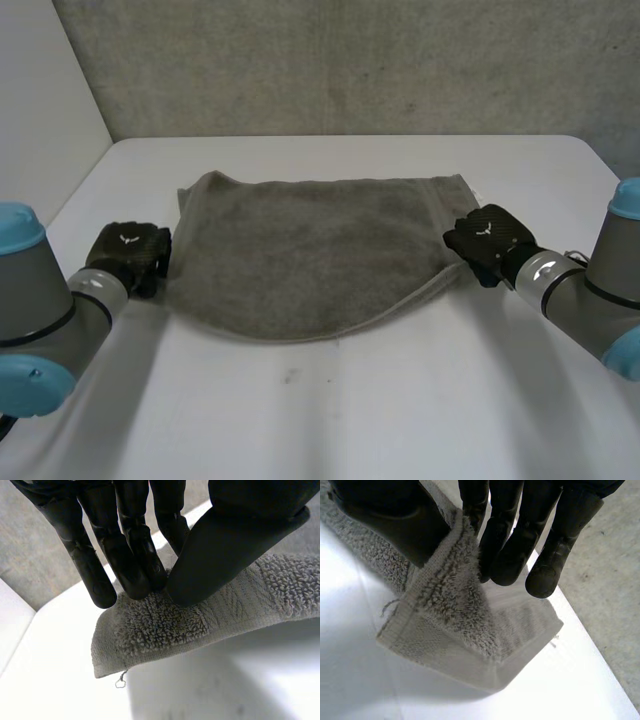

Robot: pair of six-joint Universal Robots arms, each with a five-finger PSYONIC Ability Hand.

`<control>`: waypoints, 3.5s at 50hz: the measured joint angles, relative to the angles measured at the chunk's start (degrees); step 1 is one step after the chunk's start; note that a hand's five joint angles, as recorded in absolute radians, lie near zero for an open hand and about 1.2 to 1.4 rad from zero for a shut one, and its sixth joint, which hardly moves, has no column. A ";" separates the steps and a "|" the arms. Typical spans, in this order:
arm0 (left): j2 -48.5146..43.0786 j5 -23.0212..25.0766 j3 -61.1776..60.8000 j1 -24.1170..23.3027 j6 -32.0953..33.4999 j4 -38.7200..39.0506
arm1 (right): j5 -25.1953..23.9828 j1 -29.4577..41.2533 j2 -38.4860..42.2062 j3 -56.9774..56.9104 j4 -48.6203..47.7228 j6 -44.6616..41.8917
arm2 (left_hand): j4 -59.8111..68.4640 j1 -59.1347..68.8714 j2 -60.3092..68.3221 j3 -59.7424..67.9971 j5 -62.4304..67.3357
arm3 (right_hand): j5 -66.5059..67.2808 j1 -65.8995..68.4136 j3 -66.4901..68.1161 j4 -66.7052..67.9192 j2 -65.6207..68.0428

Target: Fold the towel.

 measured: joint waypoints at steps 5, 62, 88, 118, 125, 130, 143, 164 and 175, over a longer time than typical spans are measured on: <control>1.24 0.05 -1.93 0.81 0.99 0.14 | 0.43 -0.79 -2.04 1.59 0.15 -0.76 | 0.00 0.00 0.00 0.00 0.00 | 0.00 0.00 0.00 0.00 0.00; -15.52 1.39 32.37 -6.22 7.99 -20.35 | 5.54 -6.87 4.53 -20.51 22.60 -5.47 | 0.00 0.21 0.00 0.00 0.01 | 0.22 0.01 0.00 0.00 0.11; -35.44 -1.81 59.94 -8.74 8.22 -22.25 | 12.97 -3.74 21.72 -41.66 18.71 -3.42 | 0.00 0.21 0.00 0.00 0.01 | -34.33 -32.73 -32.57 -32.27 -32.92; -11.62 -5.73 40.06 -9.24 6.98 -21.23 | 10.44 -6.00 1.54 -23.86 16.07 6.48 | -60.21 -58.76 -60.33 -60.15 -57.50 | -64.38 -63.47 -63.13 -62.12 -62.29; -6.69 -5.55 29.92 -9.29 6.33 -19.31 | 4.79 -9.63 -3.96 -10.25 14.66 6.49 | -60.21 -58.76 -60.34 -60.15 -57.51 | -64.38 -63.49 -63.13 -62.12 -62.29; -4.05 -4.47 23.07 -9.31 5.20 -16.02 | 2.13 -11.83 -4.73 -3.73 12.06 6.41 | -60.21 -58.76 -60.34 -60.15 -57.51 | -64.32 -63.30 -63.12 -62.11 -62.29; 0.20 -1.80 11.13 -9.17 1.35 -8.36 | 0.58 -14.74 -1.93 4.91 1.24 5.63 | -60.21 -58.76 -60.34 -60.13 -57.51 | -53.29 -53.08 -53.61 -53.26 -54.26; 0.07 -1.92 8.79 -8.71 1.01 -7.05 | 2.53 -19.32 0.82 2.22 -2.29 4.84 | -60.21 -58.76 -60.34 -60.13 -57.51 | -1.62 -0.85 -0.42 -0.17 -0.64; 0.08 -1.92 8.09 -8.31 1.01 -6.86 | 3.49 -29.04 1.03 -7.88 2.53 -4.01 | -60.21 -58.76 -60.34 -60.13 -57.51 | -1.61 -0.83 -0.41 -0.17 -0.64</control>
